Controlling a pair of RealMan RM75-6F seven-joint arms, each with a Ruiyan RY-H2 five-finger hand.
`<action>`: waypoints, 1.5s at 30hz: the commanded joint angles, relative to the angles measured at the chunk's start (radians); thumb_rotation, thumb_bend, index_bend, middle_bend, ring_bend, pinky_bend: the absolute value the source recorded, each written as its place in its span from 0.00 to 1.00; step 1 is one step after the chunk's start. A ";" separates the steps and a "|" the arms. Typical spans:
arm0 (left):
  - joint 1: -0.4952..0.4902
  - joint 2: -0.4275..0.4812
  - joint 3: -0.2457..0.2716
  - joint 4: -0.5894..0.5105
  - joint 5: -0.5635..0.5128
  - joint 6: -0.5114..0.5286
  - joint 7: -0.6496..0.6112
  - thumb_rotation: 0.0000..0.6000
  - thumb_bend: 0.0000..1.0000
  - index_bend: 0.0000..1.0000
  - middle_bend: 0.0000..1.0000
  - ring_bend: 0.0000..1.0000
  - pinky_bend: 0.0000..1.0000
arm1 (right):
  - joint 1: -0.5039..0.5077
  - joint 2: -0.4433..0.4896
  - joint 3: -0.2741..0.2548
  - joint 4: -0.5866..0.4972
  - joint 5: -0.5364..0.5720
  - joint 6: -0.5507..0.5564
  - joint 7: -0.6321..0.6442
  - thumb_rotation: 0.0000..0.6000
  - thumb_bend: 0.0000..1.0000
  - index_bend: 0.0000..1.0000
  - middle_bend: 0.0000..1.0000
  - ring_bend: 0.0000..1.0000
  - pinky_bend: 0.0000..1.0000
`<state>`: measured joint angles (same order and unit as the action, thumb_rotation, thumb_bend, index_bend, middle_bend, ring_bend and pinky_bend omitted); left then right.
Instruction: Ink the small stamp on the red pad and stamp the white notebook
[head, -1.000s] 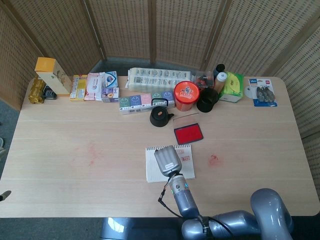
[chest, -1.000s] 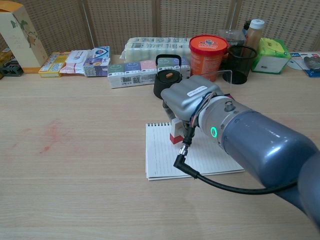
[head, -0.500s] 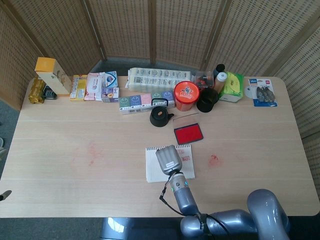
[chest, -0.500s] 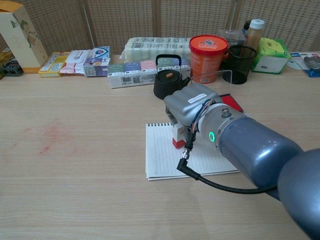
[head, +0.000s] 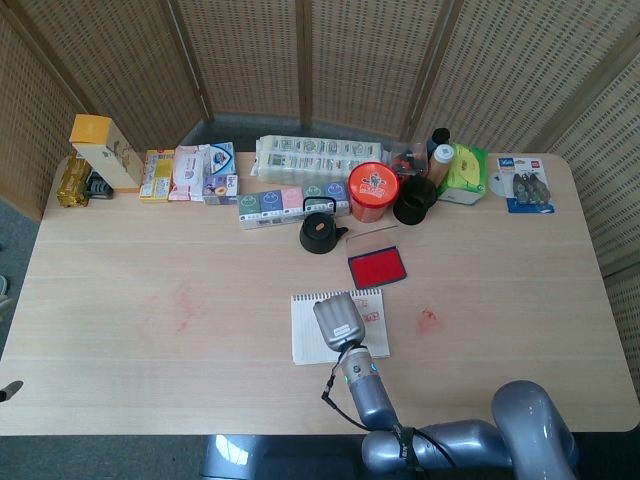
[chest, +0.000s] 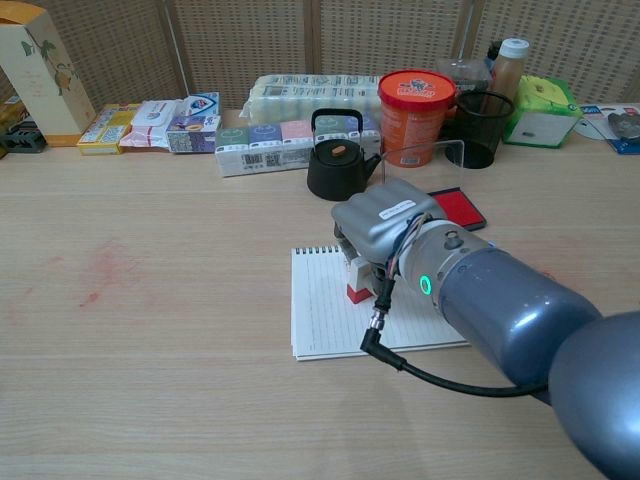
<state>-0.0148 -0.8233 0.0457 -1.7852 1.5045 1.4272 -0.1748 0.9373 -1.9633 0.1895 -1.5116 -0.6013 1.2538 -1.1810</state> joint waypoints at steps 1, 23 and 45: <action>0.000 0.000 0.000 0.001 0.000 -0.001 0.000 1.00 0.00 0.00 0.00 0.00 0.01 | -0.001 -0.003 -0.001 0.005 0.000 -0.003 0.003 1.00 0.49 0.59 1.00 1.00 1.00; -0.004 -0.002 0.000 0.000 -0.006 -0.010 0.003 1.00 0.00 0.00 0.00 0.00 0.01 | -0.019 -0.015 -0.013 0.048 -0.012 -0.036 0.041 1.00 0.49 0.60 1.00 1.00 1.00; 0.008 0.003 0.008 -0.001 0.021 0.014 -0.009 1.00 0.00 0.00 0.00 0.00 0.01 | 0.045 0.192 0.115 -0.539 0.015 0.340 -0.294 1.00 0.49 0.60 1.00 1.00 1.00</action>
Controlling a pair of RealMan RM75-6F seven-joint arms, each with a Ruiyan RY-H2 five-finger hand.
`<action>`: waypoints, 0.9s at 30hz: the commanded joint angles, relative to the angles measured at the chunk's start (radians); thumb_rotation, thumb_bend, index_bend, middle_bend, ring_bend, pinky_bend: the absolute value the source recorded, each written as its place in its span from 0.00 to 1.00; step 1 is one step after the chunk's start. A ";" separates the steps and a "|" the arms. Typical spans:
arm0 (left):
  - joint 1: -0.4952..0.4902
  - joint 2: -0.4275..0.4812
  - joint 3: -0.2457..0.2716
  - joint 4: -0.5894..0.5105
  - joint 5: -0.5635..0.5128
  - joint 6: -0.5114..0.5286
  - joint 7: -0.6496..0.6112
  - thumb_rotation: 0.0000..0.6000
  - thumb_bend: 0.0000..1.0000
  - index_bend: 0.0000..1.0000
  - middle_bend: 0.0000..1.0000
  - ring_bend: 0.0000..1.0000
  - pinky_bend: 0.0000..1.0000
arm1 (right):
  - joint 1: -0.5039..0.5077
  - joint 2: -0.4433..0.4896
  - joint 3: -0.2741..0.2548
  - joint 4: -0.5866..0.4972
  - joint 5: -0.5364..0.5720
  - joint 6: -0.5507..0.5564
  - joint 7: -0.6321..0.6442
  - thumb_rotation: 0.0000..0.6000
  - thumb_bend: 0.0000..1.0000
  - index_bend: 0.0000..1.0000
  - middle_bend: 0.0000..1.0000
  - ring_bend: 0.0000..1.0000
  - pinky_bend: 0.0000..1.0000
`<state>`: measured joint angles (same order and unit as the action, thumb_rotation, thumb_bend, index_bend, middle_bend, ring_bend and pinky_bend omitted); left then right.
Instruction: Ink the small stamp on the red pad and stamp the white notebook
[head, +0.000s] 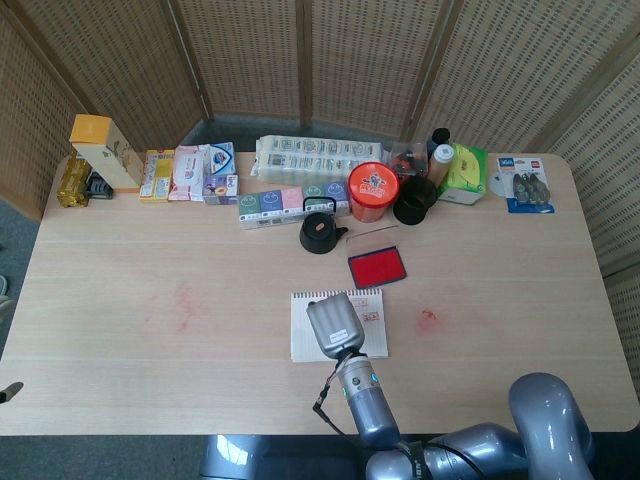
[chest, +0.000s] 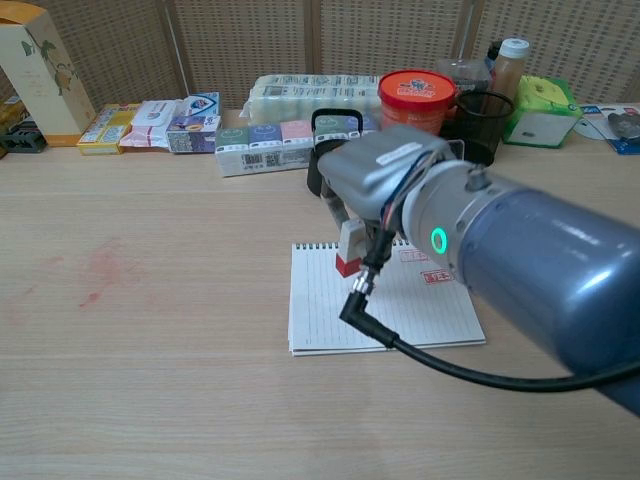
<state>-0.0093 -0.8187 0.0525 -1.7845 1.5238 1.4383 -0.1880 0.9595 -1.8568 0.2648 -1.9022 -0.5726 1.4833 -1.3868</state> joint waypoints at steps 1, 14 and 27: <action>0.003 -0.002 0.002 -0.002 0.002 0.003 0.006 1.00 0.00 0.00 0.00 0.00 0.01 | 0.020 0.100 0.038 -0.157 -0.015 0.114 -0.087 1.00 0.49 0.60 1.00 1.00 1.00; -0.001 -0.011 0.000 -0.009 -0.009 -0.007 0.035 1.00 0.00 0.00 0.00 0.00 0.01 | -0.104 0.335 -0.047 -0.080 -0.035 0.001 0.153 1.00 0.49 0.60 1.00 1.00 1.00; -0.001 -0.022 0.001 -0.025 -0.015 -0.009 0.083 1.00 0.00 0.00 0.00 0.00 0.01 | -0.208 0.378 -0.159 0.178 -0.098 -0.223 0.453 1.00 0.49 0.60 1.00 1.00 1.00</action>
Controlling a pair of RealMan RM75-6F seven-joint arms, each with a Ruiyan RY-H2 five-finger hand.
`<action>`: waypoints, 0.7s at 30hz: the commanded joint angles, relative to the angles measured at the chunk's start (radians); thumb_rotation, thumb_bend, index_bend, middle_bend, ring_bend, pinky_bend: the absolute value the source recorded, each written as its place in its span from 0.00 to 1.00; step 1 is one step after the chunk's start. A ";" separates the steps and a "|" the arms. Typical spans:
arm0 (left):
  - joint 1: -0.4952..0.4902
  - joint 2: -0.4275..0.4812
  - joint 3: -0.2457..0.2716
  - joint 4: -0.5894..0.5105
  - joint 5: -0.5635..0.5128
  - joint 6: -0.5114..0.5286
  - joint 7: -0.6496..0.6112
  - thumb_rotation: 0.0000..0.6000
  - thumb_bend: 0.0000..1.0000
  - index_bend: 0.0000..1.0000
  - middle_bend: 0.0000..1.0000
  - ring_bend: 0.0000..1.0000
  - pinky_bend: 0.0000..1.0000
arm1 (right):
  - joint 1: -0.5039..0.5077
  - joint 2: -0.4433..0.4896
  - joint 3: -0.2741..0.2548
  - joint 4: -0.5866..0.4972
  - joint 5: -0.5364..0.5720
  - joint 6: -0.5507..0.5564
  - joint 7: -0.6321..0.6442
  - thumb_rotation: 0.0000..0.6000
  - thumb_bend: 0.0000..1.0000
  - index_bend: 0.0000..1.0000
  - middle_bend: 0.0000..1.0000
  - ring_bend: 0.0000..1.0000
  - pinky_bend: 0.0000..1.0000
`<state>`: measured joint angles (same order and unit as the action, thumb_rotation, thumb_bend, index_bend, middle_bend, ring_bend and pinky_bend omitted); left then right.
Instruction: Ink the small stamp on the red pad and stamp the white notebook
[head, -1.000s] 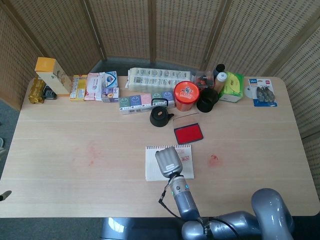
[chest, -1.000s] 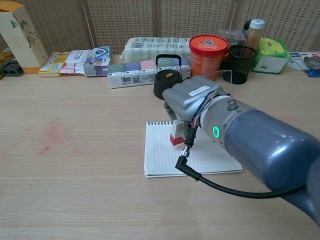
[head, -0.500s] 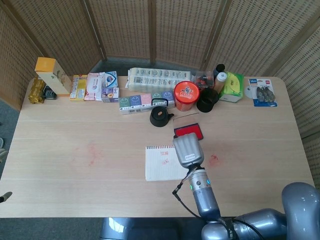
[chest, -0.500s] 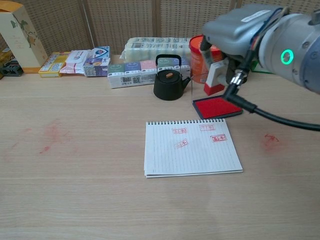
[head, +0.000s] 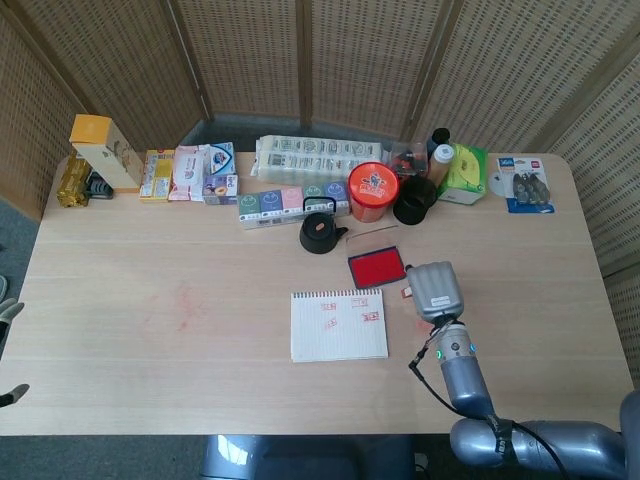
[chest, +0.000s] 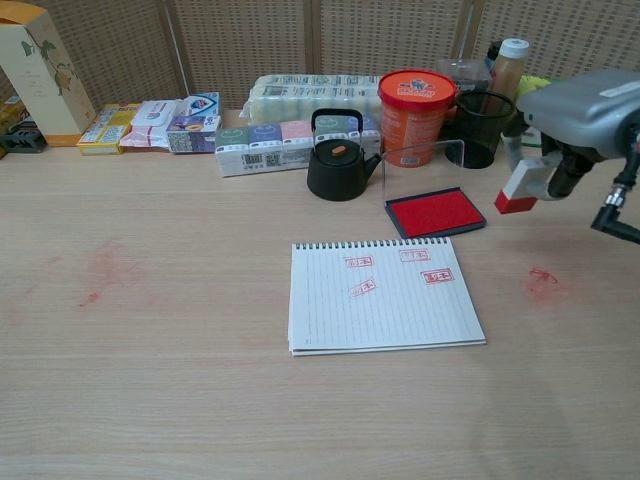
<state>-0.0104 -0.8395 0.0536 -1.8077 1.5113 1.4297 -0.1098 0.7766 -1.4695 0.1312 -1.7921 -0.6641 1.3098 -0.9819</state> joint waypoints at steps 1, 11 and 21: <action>0.000 -0.002 0.000 -0.003 -0.004 -0.001 0.008 1.00 0.00 0.00 0.00 0.00 0.01 | -0.027 -0.016 -0.025 0.090 -0.005 -0.061 0.062 1.00 0.49 0.60 1.00 1.00 1.00; -0.003 -0.012 -0.002 -0.008 -0.022 -0.014 0.032 1.00 0.00 0.00 0.00 0.00 0.01 | -0.050 -0.050 -0.034 0.234 0.000 -0.152 0.155 1.00 0.49 0.60 1.00 1.00 1.00; -0.006 -0.014 -0.004 -0.010 -0.028 -0.019 0.041 1.00 0.00 0.00 0.00 0.00 0.01 | -0.070 -0.070 -0.034 0.310 -0.010 -0.199 0.216 1.00 0.44 0.54 1.00 1.00 1.00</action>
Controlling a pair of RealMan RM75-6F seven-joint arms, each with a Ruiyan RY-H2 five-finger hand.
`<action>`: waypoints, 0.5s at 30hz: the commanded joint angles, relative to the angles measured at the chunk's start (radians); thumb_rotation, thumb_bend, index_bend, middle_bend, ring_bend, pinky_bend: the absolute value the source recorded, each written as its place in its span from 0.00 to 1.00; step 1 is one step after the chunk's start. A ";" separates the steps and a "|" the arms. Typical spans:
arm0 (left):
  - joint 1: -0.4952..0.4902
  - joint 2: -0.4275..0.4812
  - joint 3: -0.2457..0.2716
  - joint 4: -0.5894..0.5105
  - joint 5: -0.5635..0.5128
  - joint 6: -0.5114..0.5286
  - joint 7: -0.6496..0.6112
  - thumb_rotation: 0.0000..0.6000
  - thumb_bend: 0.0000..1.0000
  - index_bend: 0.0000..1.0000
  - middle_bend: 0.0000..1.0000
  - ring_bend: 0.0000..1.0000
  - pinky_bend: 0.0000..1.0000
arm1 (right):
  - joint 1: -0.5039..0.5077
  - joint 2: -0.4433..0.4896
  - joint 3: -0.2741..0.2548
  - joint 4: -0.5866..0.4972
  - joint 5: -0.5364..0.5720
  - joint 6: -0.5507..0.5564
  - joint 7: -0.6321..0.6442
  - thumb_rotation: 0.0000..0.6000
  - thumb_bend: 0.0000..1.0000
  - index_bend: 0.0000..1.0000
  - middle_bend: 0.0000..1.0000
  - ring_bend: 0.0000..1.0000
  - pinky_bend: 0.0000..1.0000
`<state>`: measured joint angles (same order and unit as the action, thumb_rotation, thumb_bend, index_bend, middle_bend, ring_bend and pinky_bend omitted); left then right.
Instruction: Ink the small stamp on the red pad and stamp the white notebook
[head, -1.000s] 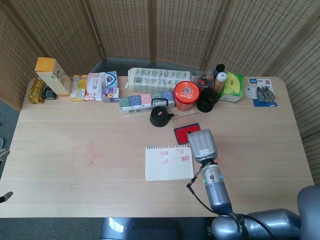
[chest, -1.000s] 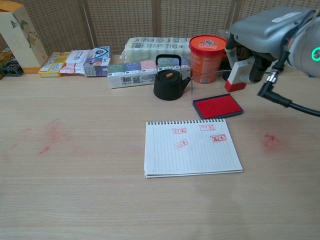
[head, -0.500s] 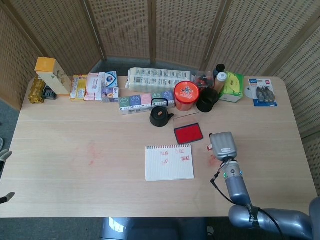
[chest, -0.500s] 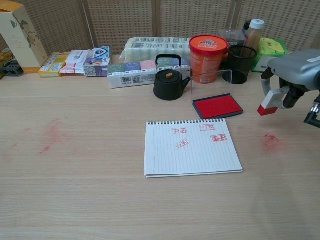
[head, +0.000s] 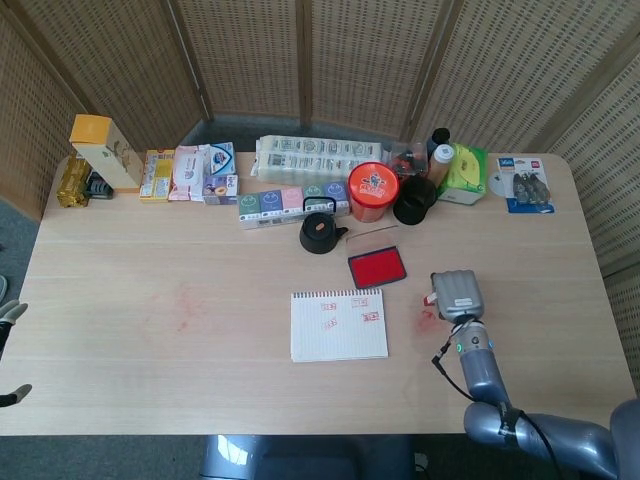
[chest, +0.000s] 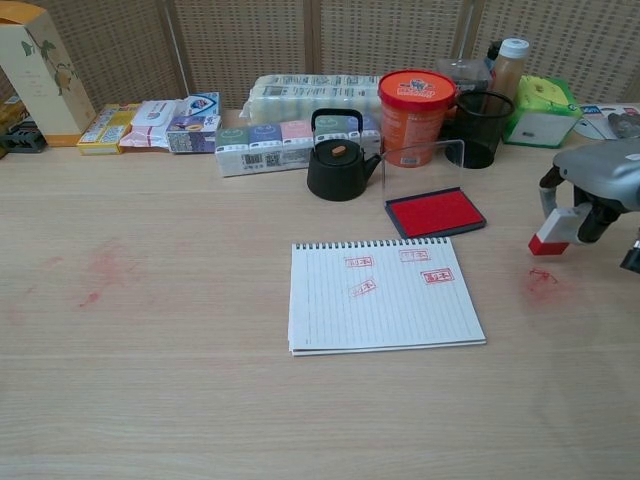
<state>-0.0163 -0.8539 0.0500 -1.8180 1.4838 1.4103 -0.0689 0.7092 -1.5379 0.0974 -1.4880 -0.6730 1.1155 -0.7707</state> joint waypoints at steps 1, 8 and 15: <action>0.000 0.000 0.000 0.000 0.000 0.000 0.000 1.00 0.00 0.00 0.00 0.00 0.01 | -0.005 -0.003 0.000 0.010 -0.002 -0.008 0.008 1.00 0.43 0.54 1.00 1.00 1.00; 0.000 0.001 0.001 0.000 0.002 0.001 -0.003 1.00 0.00 0.00 0.00 0.00 0.01 | -0.013 -0.012 -0.001 0.032 -0.001 -0.024 0.017 1.00 0.39 0.51 1.00 1.00 1.00; 0.001 0.001 0.001 0.000 0.003 0.003 -0.005 1.00 0.00 0.00 0.00 0.00 0.01 | -0.017 -0.019 -0.002 0.042 -0.001 -0.029 0.014 1.00 0.39 0.48 1.00 1.00 1.00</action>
<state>-0.0152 -0.8526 0.0507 -1.8178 1.4864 1.4132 -0.0741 0.6918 -1.5566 0.0956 -1.4463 -0.6740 1.0869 -0.7570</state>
